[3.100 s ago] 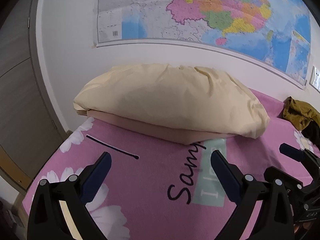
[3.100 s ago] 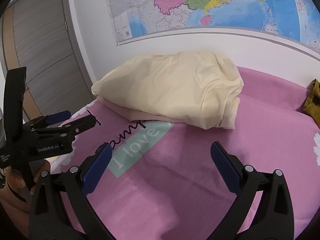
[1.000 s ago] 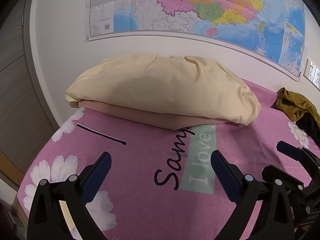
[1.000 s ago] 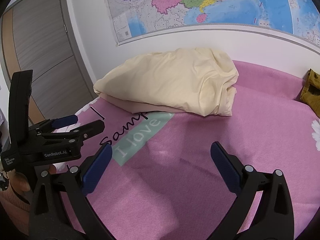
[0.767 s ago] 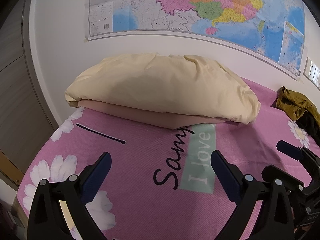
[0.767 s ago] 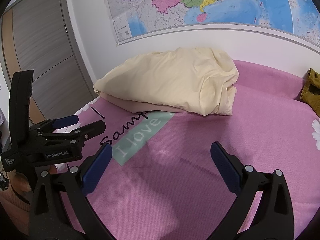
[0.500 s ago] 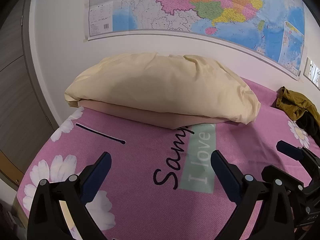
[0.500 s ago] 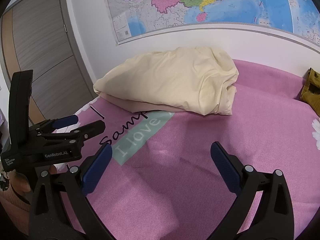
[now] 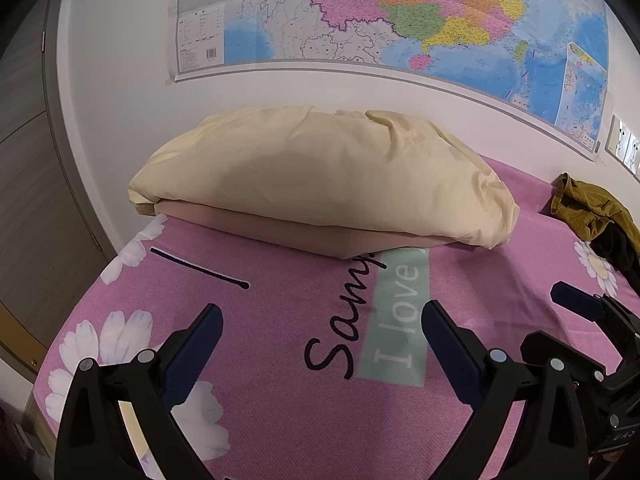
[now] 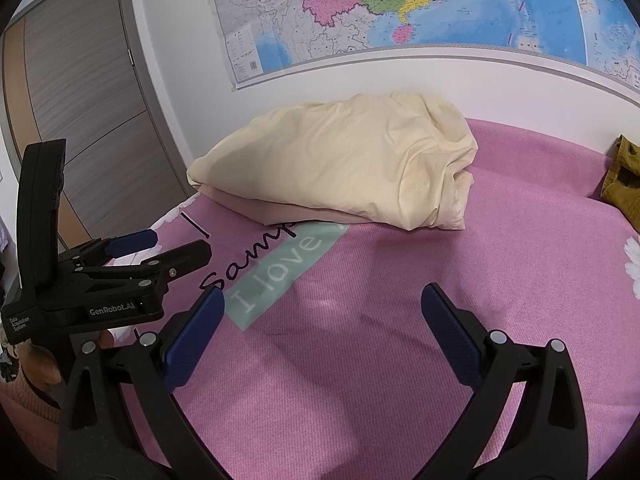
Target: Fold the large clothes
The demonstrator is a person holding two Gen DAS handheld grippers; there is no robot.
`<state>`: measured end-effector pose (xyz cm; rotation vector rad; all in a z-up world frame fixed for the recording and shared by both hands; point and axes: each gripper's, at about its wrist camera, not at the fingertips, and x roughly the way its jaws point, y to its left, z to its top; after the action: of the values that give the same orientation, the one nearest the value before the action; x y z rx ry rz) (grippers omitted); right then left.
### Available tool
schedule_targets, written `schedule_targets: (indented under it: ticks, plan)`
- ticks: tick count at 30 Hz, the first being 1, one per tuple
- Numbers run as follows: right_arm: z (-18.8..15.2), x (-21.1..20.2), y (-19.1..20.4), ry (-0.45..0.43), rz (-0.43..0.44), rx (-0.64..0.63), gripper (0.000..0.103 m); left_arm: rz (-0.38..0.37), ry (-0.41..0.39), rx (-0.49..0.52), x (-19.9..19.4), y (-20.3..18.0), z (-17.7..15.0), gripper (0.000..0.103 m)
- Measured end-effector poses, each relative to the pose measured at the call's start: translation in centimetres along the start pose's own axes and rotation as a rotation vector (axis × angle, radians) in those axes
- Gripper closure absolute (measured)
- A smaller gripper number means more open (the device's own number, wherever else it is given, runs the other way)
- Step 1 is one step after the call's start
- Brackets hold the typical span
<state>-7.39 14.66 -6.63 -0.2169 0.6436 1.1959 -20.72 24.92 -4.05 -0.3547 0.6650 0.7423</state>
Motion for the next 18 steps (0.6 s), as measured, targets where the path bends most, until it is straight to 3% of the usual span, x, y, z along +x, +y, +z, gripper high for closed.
schedule_targets:
  ticks: [18]
  plan:
    - [0.01,0.19,0.17,0.006,-0.001,0.007,0.006,0.001,0.003,0.002,-0.03,-0.27,-0.06,0.007]
